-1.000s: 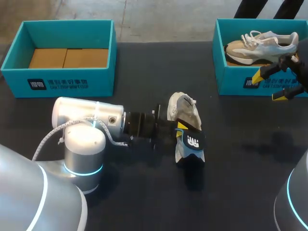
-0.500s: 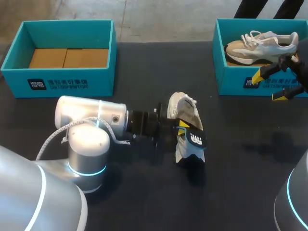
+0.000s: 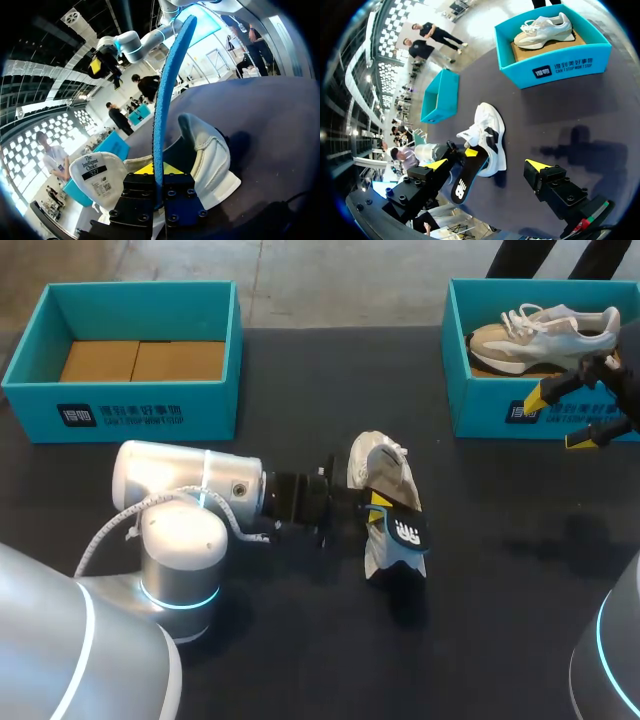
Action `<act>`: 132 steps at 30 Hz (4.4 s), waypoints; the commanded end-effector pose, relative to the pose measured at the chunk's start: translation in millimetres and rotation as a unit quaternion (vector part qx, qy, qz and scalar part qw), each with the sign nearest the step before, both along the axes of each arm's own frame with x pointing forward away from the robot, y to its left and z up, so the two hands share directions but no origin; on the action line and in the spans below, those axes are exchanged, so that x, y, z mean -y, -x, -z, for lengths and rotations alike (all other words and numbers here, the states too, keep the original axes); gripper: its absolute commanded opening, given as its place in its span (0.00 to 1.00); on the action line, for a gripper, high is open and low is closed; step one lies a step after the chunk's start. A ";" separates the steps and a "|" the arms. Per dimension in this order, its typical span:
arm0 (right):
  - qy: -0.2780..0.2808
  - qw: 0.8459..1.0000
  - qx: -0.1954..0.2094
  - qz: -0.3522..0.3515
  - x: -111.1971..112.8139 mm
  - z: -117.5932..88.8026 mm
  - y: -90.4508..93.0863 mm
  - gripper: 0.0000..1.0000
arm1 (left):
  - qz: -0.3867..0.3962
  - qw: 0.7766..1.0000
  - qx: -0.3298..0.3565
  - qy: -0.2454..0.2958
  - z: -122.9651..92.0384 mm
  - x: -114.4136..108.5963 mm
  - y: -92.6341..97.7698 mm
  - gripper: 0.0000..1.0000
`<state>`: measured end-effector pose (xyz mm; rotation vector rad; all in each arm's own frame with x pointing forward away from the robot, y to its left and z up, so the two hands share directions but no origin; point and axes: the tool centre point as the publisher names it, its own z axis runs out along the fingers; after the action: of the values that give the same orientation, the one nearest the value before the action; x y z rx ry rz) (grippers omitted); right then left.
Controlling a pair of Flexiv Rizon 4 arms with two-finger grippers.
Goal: Take the shoe out of the shoebox, open the shoe tongue, remove and reinsert the insole, then place the shoe into the shoebox
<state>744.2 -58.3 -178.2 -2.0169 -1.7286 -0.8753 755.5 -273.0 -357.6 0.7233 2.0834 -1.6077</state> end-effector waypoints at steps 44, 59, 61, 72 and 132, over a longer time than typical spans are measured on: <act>0.001 1.000 -0.001 0.001 -0.8 0.4 0.3 1.00 | 0.024 0.999 0.028 -0.003 -24.2 -3.3 30.2 0.48; 0.001 1.000 -0.001 0.001 -0.8 0.4 0.3 1.00 | 0.038 0.998 0.042 -0.030 -31.0 -2.2 40.1 0.31; 0.001 1.000 -0.001 0.001 -0.8 0.4 0.3 1.00 | 0.036 0.998 0.042 -0.034 -28.9 -2.0 39.7 0.16; 0.001 1.000 -0.001 0.001 -0.8 0.4 0.3 1.00 | 0.007 0.999 0.034 -0.003 -23.5 -5.4 43.0 0.00; 0.001 1.000 -0.001 0.001 -0.8 0.4 0.3 1.00 | -0.002 0.999 0.052 -0.002 -9.8 -9.4 7.9 0.25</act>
<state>744.3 -58.2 -178.6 -2.0164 -1.7284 -0.8761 753.0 -266.2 -349.0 0.7920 2.0161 -1.5369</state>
